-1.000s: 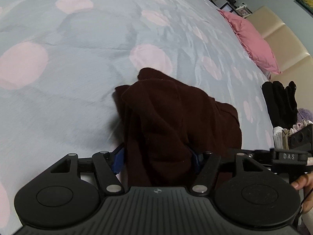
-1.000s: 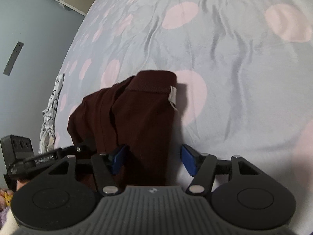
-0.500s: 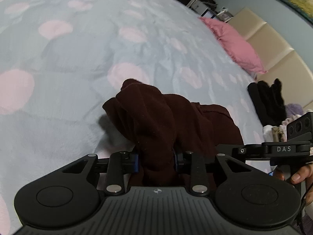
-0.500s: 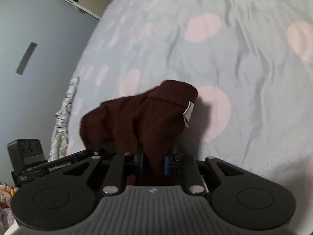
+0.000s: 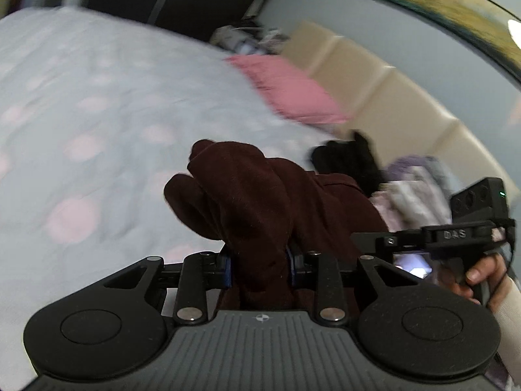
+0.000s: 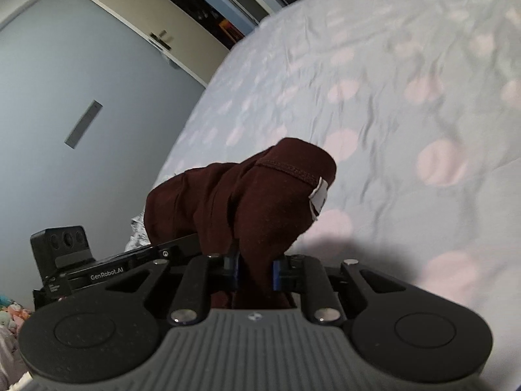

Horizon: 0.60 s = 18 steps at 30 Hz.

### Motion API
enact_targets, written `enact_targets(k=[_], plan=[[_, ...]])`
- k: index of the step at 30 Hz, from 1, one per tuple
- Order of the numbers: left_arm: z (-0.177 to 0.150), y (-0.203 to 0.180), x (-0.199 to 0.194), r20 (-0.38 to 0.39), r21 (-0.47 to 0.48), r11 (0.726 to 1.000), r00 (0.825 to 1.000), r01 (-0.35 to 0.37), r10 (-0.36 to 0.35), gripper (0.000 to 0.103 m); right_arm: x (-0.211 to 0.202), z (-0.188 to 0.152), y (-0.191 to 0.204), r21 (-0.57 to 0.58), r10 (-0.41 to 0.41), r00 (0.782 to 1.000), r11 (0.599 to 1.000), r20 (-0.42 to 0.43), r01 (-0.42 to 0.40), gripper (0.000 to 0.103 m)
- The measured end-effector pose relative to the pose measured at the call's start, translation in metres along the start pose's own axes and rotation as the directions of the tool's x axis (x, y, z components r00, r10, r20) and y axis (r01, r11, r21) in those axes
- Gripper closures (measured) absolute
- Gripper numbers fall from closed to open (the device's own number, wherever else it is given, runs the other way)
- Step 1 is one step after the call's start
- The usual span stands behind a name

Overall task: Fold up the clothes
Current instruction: 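Grasp the folded maroon sweater with both tools and lift it, then carry the folded sweater with both tools onto the clothes pile by the headboard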

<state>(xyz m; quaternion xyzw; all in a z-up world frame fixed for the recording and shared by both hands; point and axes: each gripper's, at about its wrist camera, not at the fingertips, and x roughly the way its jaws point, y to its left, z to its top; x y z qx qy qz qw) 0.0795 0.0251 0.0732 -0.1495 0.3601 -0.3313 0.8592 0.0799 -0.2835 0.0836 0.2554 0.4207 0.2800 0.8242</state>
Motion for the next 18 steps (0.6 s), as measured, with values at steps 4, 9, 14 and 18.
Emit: enact_targets(k=[4, 9, 14, 18], plan=[[0.023, -0.062, 0.006, 0.011, 0.096, 0.992, 0.996, 0.084, -0.086, 0.077, -0.082, 0.014, 0.004, -0.057, -0.044, 0.996, 0.997, 0.077, 0.048, 0.083], [0.054, -0.157, 0.032, 0.014, 0.216, 0.953, 0.975, 0.212, -0.22, 0.077, -0.2, 0.027, 0.012, -0.115, -0.125, 0.973, 0.982, 0.194, 0.149, 0.083], [0.078, -0.25, 0.071, -0.002, 0.335, 0.894, 0.949, 0.298, -0.315, 0.077, -0.306, 0.041, 0.011, -0.124, -0.226, 0.932, 0.955, 0.283, 0.27, 0.083], [0.084, -0.307, 0.109, -0.022, 0.39, 0.858, 0.935, 0.335, -0.354, 0.077, -0.37, 0.05, -0.001, -0.112, -0.302, 0.896, 0.929, 0.325, 0.354, 0.083]])
